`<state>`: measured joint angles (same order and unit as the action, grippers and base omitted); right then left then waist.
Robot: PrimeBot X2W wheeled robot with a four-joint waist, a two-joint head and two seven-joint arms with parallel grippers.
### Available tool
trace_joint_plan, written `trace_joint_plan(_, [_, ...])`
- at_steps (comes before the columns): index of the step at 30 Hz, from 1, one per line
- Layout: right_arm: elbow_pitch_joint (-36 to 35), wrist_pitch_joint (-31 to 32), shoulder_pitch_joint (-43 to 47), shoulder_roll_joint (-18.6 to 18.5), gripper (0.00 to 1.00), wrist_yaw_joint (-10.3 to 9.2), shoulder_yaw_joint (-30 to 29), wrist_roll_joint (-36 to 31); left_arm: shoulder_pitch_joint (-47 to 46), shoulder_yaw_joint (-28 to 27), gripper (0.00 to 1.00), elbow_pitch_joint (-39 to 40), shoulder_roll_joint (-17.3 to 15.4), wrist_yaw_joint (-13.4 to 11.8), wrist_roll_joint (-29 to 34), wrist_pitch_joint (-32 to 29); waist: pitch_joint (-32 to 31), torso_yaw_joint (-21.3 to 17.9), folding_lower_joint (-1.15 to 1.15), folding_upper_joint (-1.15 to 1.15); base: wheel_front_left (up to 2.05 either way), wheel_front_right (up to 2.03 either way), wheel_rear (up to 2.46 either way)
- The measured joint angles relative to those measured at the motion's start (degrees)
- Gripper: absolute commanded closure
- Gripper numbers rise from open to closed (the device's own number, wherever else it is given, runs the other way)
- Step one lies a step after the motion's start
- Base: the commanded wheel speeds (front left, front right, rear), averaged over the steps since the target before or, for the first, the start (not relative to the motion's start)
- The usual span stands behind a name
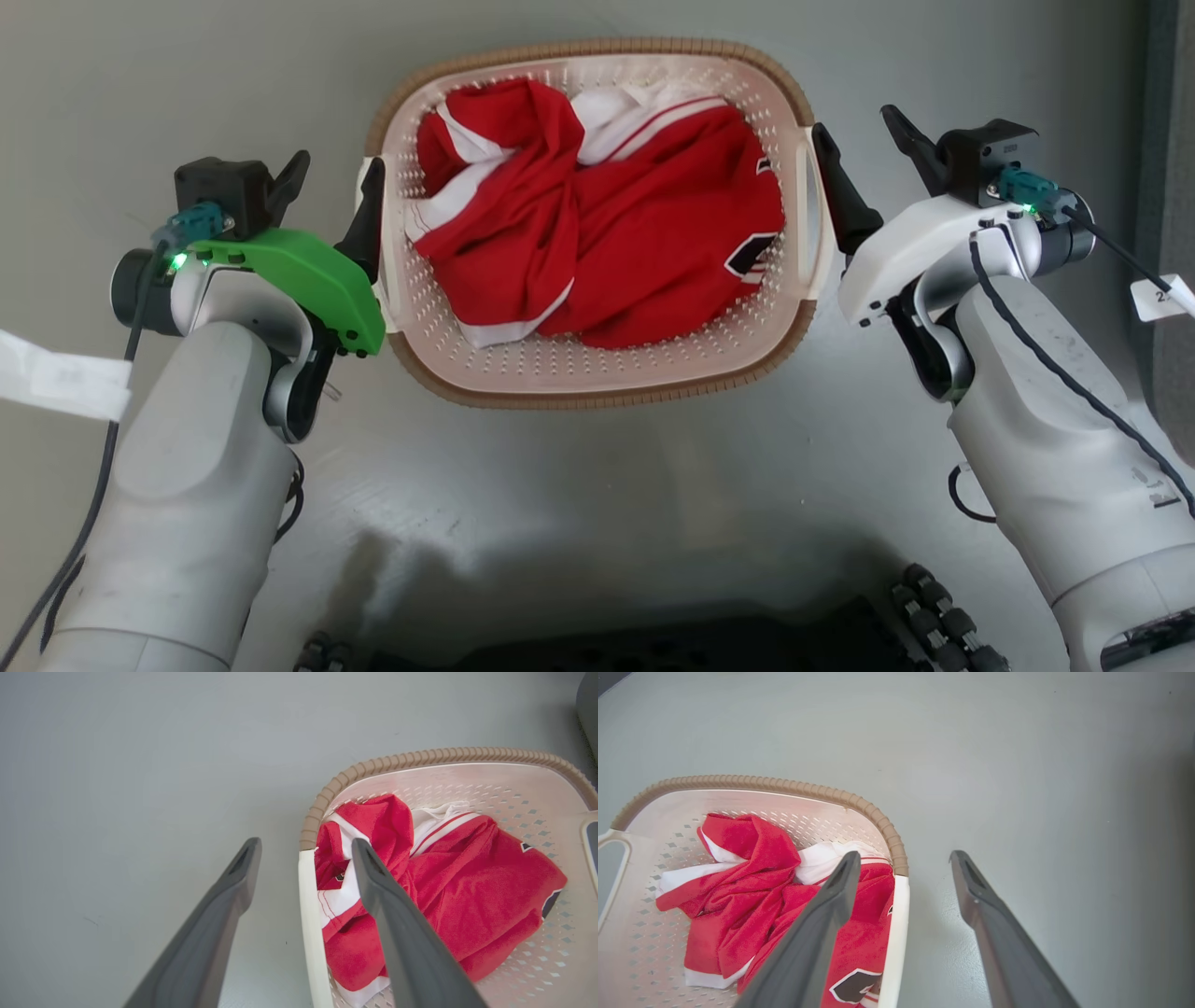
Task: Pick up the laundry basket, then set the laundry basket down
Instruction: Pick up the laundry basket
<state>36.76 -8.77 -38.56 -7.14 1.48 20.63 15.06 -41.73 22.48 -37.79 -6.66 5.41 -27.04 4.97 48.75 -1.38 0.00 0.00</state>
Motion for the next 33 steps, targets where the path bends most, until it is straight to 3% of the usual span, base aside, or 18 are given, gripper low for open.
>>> trace_joint_plan(19, [9.33, -0.14, -5.3, 1.68, 0.0, 2.72, 1.93, 0.14, -7.42, 2.72, 0.0, -12.21, 0.74, 1.62, -0.52, -0.47, 6.95, -0.89, 0.0, 0.0, 0.0, 0.0, 0.0])
trace_joint_plan(20, [9.9, 0.02, -5.48, 1.78, 0.39, 2.88, 1.99, 0.32, -7.61, 2.78, 0.0, -12.92, 0.82, 1.62, -0.57, -0.7, 7.03, -0.88, 0.0, 0.0, 0.0, 0.0, 0.0])
trace_joint_plan(21, [10.46, 0.34, -5.63, 1.82, 1.0, 3.2, 2.02, 0.78, -7.78, 2.8, 0.87, -13.61, 0.99, 1.63, -0.96, -0.9, 7.06, -0.86, 0.0, 0.0, 0.0, 0.0, 0.0])
trace_joint_plan(22, [10.94, 0.62, -5.72, 1.85, 1.0, 3.32, 2.07, 1.14, -7.9, 2.77, 1.0, -13.94, 1.23, 1.64, -1.14, -0.9, 7.1, -0.83, 0.0, 0.0, 0.0, 0.0, 0.0])
trace_joint_plan(26, [11.92, 0.75, -6.53, 3.14, 1.0, 3.77, 2.22, 1.94, -9.1, 3.19, 1.0, -15.14, 3.19, 1.93, -1.89, -0.88, 7.27, -0.73, -0.01, 0.0, 0.0, 0.0, 0.0])
trace_joint_plan(33, [13.84, 0.31, -8.24, 3.16, 1.0, 4.0, 2.18, 2.25, -10.84, 3.45, 1.0, -17.22, 3.69, 1.89, -3.79, -0.63, 7.24, -0.41, -0.01, 0.0, 0.0, 0.0, 0.0])
